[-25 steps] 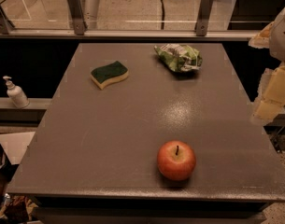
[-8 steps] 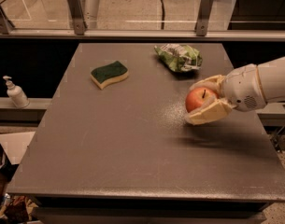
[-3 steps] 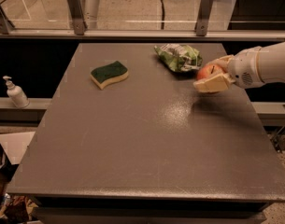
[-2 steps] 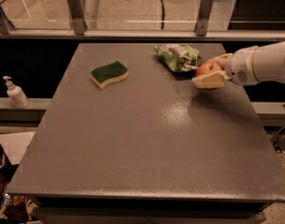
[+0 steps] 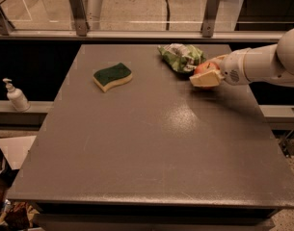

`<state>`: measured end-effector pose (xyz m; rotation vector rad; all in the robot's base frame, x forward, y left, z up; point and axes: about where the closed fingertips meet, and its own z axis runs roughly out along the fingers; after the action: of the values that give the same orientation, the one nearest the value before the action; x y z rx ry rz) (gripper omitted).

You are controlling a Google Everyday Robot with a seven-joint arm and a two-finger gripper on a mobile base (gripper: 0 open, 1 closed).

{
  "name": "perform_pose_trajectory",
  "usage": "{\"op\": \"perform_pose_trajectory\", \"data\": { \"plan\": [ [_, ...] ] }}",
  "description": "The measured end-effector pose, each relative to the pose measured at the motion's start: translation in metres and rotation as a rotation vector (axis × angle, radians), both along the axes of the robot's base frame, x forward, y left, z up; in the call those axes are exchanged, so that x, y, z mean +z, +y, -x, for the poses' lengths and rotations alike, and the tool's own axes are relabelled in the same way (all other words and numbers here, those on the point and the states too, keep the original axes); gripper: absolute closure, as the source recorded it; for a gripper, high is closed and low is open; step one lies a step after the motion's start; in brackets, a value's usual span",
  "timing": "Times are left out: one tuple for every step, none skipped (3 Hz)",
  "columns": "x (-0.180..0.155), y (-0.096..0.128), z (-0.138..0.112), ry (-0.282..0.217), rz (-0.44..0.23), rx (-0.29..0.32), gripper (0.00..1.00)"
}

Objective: Move apple near green jalapeno chip bag

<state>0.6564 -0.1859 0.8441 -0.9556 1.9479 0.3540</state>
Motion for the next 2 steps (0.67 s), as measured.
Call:
{"op": "perform_pose_trajectory", "data": {
  "plan": [
    [-0.0038,0.0007,-0.0113,-0.003,-0.006,-0.009,0.61],
    [-0.0051,-0.0027,-0.0161,-0.009,-0.01,-0.018,0.38]
  ]
}}
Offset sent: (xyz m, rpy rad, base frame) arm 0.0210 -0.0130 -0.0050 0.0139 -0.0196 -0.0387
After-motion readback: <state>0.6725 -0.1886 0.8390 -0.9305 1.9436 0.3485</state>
